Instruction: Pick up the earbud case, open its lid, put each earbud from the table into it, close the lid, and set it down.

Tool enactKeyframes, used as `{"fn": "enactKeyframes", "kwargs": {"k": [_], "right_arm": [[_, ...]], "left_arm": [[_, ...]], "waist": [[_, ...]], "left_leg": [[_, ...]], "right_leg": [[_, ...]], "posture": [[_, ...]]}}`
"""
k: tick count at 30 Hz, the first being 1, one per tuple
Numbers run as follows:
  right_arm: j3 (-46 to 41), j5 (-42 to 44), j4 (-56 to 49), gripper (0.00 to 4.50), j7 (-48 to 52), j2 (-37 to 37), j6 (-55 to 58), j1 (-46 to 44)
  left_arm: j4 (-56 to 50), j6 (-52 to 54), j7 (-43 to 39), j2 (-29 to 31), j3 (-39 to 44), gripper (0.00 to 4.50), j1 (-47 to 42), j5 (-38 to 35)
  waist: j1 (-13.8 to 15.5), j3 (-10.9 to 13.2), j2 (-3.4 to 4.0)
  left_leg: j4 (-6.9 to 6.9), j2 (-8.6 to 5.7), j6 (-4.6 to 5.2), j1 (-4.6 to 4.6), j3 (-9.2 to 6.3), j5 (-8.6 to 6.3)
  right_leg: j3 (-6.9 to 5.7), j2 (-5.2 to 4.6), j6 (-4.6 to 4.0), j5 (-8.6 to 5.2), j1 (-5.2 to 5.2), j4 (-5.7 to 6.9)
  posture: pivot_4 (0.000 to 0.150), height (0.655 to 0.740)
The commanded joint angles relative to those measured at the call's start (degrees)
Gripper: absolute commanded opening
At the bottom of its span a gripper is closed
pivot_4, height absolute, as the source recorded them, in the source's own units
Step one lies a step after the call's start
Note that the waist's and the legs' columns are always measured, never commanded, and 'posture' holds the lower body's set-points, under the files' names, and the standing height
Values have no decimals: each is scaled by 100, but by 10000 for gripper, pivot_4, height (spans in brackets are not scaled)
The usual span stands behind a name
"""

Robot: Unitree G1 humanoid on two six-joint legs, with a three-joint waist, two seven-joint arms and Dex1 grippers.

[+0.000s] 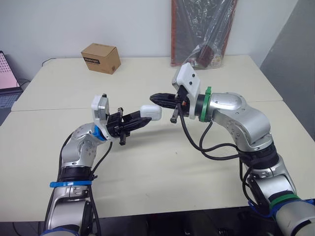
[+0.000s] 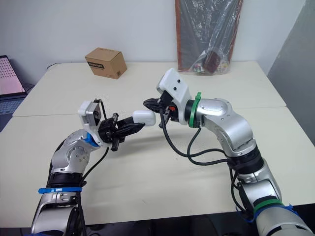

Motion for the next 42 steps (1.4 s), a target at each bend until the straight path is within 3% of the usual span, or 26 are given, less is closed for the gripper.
{"fn": "enactKeyframes", "kwargs": {"k": [1, 7, 12, 17, 21, 35, 42], "right_arm": [[-272, 73, -122, 454, -39, -166, 283, -61], [-570, 136, -365, 454, 294, -980, 405, 510], [-570, -53, -503, 454, 209, -1242, 257, 1170], [-528, -190, -513, 454, 32, -1198, 181, 1410], [-469, -244, -588, 454, -30, -1152, 157, 1584], [-410, -211, -806, 454, -57, -1066, 194, 1759], [-380, -214, -807, 0, -48, -1060, 200, 1751]], "left_arm": [[-95, 157, 454, 0, 101, 8096, -228, -31], [-118, 919, 1671, 168, -297, 8096, -387, 624], [34, 1606, 2202, 215, -613, 8096, -627, 929], [466, 1937, 2406, 176, -764, 8096, -852, 1132], [872, 2085, 2660, 282, -1154, 8096, -1031, 1688], [1608, 2195, 2397, 292, -1466, 8096, -1314, 2104], [1751, 2058, 2348, 426, -1536, 29244, -1362, 2368]], "waist": [[4, 0, 0], [57, 0, -1], [41, 0, -1], [9, 0, 0], [14, 0, -1], [24, 0, -1], [21, 0, -1]], "left_leg": [[1, 0, 0, 0, 0, 0], [0, -3, 0, -1, -3, 0], [-1, -3, 1, -1, 0, 0], [0, -3, 0, 2, 3, 0], [0, -3, 0, 3, 0, 0], [3, -5, -1, 7, 1, 1], [2, -5, -1, 7, 0, 1]], "right_leg": [[0, 0, 0, 0, 0, 0], [-3, -2, 1, -1, 5, -6], [2, 0, 1, -1, 0, -4], [5, 0, 6, -3, 1, 0], [1, 1, 8, -4, 3, 0], [3, 0, 10, -5, 7, 1], [3, 1, 9, -5, 8, 2]], "posture": [[1500, 7400], [1500, 7400], [1500, 7400], [1500, 7400], [1500, 7400], [1500, 7400], [1500, 7400]]}}
